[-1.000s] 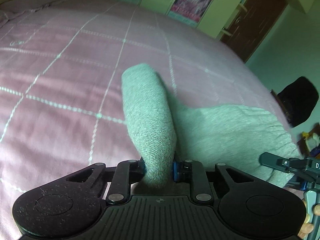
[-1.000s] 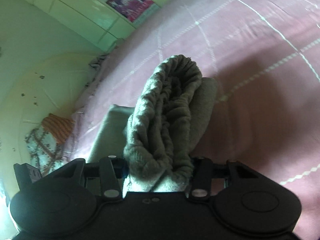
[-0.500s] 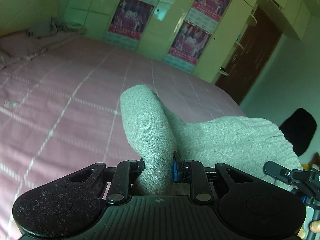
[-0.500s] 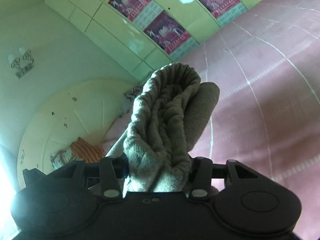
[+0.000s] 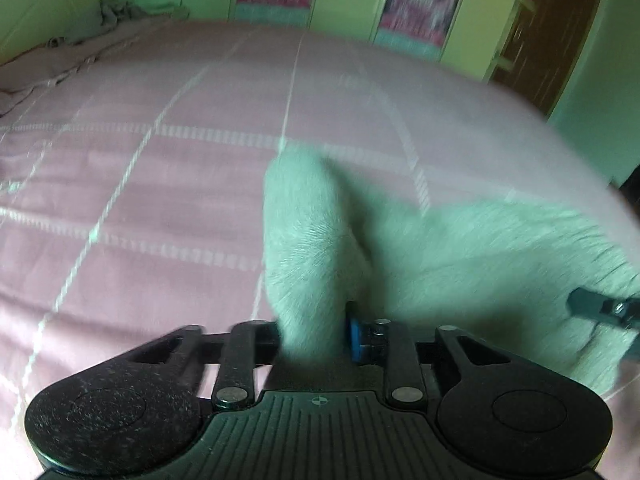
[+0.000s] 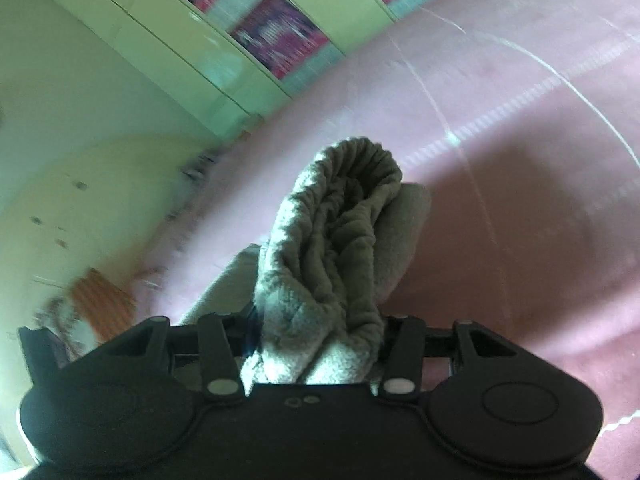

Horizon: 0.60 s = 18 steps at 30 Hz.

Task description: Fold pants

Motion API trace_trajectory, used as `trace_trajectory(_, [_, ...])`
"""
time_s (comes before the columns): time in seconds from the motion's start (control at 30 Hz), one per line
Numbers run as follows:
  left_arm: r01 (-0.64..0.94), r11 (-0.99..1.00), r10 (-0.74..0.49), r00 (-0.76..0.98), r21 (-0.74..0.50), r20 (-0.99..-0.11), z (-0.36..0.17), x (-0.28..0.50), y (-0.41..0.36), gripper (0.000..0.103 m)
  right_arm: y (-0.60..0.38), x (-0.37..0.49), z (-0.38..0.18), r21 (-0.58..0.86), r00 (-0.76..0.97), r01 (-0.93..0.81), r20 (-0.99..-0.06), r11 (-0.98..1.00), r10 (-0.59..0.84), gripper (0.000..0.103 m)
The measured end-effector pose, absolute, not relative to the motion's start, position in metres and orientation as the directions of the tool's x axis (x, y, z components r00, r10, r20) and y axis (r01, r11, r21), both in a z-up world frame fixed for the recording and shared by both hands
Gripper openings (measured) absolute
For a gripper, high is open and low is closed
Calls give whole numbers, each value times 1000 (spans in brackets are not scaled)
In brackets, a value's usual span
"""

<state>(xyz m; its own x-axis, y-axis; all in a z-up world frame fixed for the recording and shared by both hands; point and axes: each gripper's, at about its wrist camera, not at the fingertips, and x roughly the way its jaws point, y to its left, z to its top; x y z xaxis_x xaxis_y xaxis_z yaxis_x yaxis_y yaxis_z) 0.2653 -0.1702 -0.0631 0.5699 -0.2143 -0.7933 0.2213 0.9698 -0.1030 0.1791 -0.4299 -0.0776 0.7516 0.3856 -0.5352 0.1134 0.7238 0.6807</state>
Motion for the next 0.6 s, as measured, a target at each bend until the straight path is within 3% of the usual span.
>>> trace_trajectory(0.03, [218,973,-189,573,-74,-798,-71,260,-171,62,-431,180,-89,663,734,144,-570,735,370,52])
trace_trajectory(0.1, [191,981,-134,600,-22,-789,-77,255,-168,88,-431,176,-104,635,714,193,-614,748,337,60])
trace_trajectory(0.13, [184,983,-127,599,-19,-791,-78,253,-166,93,-432,172,-110,616,708,211,-632,759,316,62])
trace_trajectory(0.2, [181,983,-134,592,-31,-795,-74,250,-160,93,-431,166,-113,579,702,225,-654,784,282,71])
trace_trajectory(0.33, [158,987,-84,689,36,-719,-47,226,-158,93,-428,146,-84,496,752,239,-639,835,164,71])
trace_trajectory(0.37, [177,984,-104,701,31,-705,-40,221,-161,93,-425,143,-74,463,768,238,-628,854,126,68])
trace_trajectory(0.47, [251,965,-135,710,70,-691,-31,214,-186,93,-394,146,-41,305,808,133,-585,943,76,47])
trace_trajectory(0.53, [276,955,-111,671,108,-733,-44,220,-199,93,-367,159,-30,223,805,52,-586,973,91,29])
trace_trajectory(0.6, [291,951,-95,589,100,-803,-68,225,-201,93,-352,168,-37,190,766,10,-633,982,115,24])
